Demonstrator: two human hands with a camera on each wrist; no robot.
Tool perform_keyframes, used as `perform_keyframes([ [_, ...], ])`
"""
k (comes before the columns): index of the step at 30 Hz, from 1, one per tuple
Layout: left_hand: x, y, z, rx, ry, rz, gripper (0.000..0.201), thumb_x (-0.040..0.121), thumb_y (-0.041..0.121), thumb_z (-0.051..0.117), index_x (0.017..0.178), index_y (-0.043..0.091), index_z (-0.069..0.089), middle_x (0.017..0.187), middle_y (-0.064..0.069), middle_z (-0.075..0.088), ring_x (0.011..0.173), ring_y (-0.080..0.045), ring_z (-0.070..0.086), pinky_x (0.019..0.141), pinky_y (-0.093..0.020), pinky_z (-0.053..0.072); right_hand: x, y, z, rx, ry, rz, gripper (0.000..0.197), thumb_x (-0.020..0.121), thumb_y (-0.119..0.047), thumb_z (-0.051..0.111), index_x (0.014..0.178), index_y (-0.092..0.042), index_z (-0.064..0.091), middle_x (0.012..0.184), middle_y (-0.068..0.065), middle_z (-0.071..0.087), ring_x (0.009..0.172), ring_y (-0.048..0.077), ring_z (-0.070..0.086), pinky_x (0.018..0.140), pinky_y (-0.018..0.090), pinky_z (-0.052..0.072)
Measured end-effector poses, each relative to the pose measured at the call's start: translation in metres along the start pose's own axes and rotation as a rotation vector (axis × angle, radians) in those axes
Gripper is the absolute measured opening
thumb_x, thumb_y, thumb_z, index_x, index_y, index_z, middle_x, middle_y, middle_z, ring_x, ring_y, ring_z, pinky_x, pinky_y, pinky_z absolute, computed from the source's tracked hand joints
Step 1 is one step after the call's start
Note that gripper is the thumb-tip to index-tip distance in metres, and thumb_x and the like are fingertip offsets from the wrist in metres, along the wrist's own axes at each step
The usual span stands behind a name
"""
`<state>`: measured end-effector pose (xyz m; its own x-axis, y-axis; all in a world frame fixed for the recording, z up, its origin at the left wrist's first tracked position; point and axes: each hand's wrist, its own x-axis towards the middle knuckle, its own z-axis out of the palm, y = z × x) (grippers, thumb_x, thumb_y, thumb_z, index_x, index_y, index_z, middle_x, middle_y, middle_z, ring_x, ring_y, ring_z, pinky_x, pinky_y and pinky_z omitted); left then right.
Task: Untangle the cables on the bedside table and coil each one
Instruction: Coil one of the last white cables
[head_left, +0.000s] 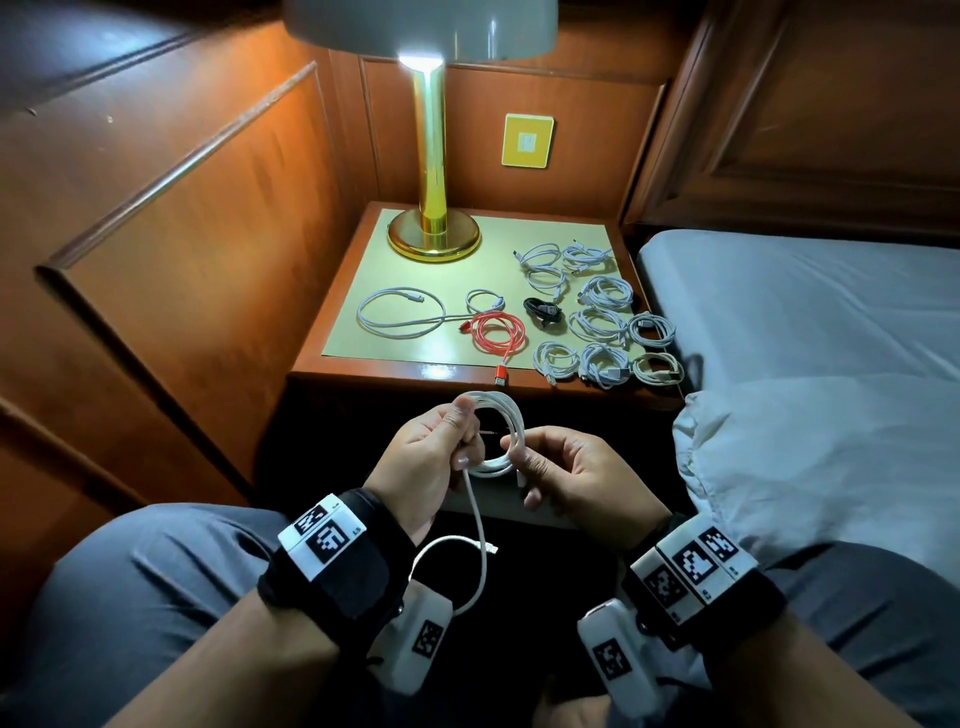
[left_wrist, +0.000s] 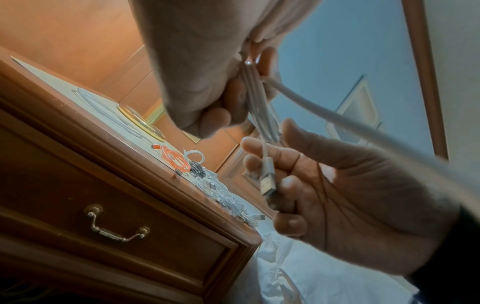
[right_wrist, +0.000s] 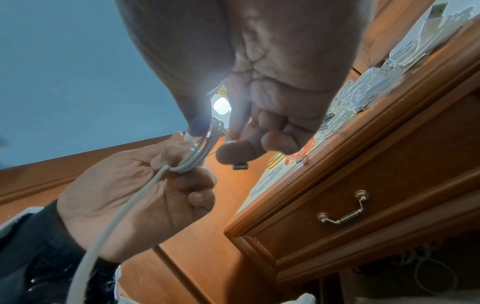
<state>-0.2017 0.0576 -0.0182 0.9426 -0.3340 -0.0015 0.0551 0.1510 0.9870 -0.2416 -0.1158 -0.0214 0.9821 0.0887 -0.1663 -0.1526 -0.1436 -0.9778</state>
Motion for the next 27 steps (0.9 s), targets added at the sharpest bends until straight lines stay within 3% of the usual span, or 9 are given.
perform_keyframes([
  [6, 0.002, 0.001, 0.0, 0.03, 0.066, 0.03, 0.039, 0.105, 0.028, 0.037, 0.069, 0.012, 0.038, 0.059, 0.0, 0.03, 0.051, -0.005, 0.034, 0.054, -0.013, 0.032, -0.002, -0.001, 0.001, -0.005, -0.013, -0.021, 0.02, 0.097, -0.017, 0.06, 0.11, -0.004, 0.069, 0.08, 0.006, 0.063, 0.058, 0.004, 0.057, 0.051, 0.01, 0.042],
  [10, 0.0, -0.003, 0.003, 0.037, 0.075, 0.032, 0.038, 0.098, 0.037, 0.039, 0.068, 0.013, 0.038, 0.059, -0.002, 0.034, 0.053, -0.007, 0.035, 0.055, -0.014, 0.034, -0.002, 0.001, 0.001, -0.086, -0.004, -0.031, 0.025, 0.098, -0.023, 0.058, 0.113, -0.008, 0.072, 0.08, -0.001, 0.07, 0.062, 0.002, 0.058, 0.055, 0.01, 0.042],
  [14, 0.0, -0.008, 0.004, 0.055, 0.131, 0.015, 0.039, 0.095, 0.046, 0.048, 0.071, 0.016, 0.05, 0.058, 0.003, 0.048, 0.058, -0.008, 0.043, 0.06, -0.018, 0.038, 0.0, 0.008, 0.001, -0.18, 0.033, -0.054, 0.022, 0.098, -0.032, 0.061, 0.104, -0.018, 0.078, 0.086, 0.003, 0.077, 0.068, 0.01, 0.063, 0.067, 0.027, 0.052],
  [17, 0.003, -0.014, 0.002, 0.04, 0.161, 0.0, 0.044, 0.094, 0.051, 0.054, 0.075, 0.012, 0.06, 0.07, -0.003, 0.059, 0.071, -0.019, 0.055, 0.076, -0.032, 0.047, 0.0, 0.01, 0.002, -0.18, 0.086, -0.06, 0.021, 0.096, -0.031, 0.064, 0.097, -0.018, 0.079, 0.082, 0.01, 0.076, 0.066, 0.011, 0.063, 0.066, 0.027, 0.051],
  [20, 0.001, -0.011, 0.005, -0.079, 0.161, -0.095, 0.045, 0.092, 0.047, 0.056, 0.101, 0.004, 0.067, 0.098, -0.018, 0.073, 0.096, -0.038, 0.07, 0.093, -0.053, 0.054, -0.001, 0.01, 0.003, -0.184, 0.088, -0.063, 0.02, 0.095, -0.031, 0.065, 0.096, -0.017, 0.08, 0.081, 0.007, 0.076, 0.065, 0.014, 0.065, 0.065, 0.029, 0.052],
  [22, 0.0, -0.008, 0.006, -0.11, 0.151, -0.114, 0.045, 0.09, 0.042, 0.052, 0.11, 0.003, 0.065, 0.105, -0.022, 0.073, 0.102, -0.045, 0.068, 0.093, -0.058, 0.054, -0.001, 0.009, 0.004, -0.168, 0.102, -0.06, 0.02, 0.092, -0.033, 0.068, 0.091, -0.017, 0.08, 0.079, 0.004, 0.076, 0.063, 0.013, 0.065, 0.062, 0.027, 0.052],
  [27, 0.002, -0.006, 0.005, -0.138, 0.216, -0.088, 0.043, 0.092, 0.04, 0.051, 0.111, 0.004, 0.064, 0.103, -0.025, 0.072, 0.096, -0.048, 0.069, 0.089, -0.069, 0.05, -0.001, 0.009, 0.004, -0.244, 0.127, -0.015, 0.033, 0.086, -0.045, 0.07, 0.072, -0.015, 0.071, 0.061, -0.003, 0.066, 0.057, 0.008, 0.059, 0.058, 0.025, 0.048],
])
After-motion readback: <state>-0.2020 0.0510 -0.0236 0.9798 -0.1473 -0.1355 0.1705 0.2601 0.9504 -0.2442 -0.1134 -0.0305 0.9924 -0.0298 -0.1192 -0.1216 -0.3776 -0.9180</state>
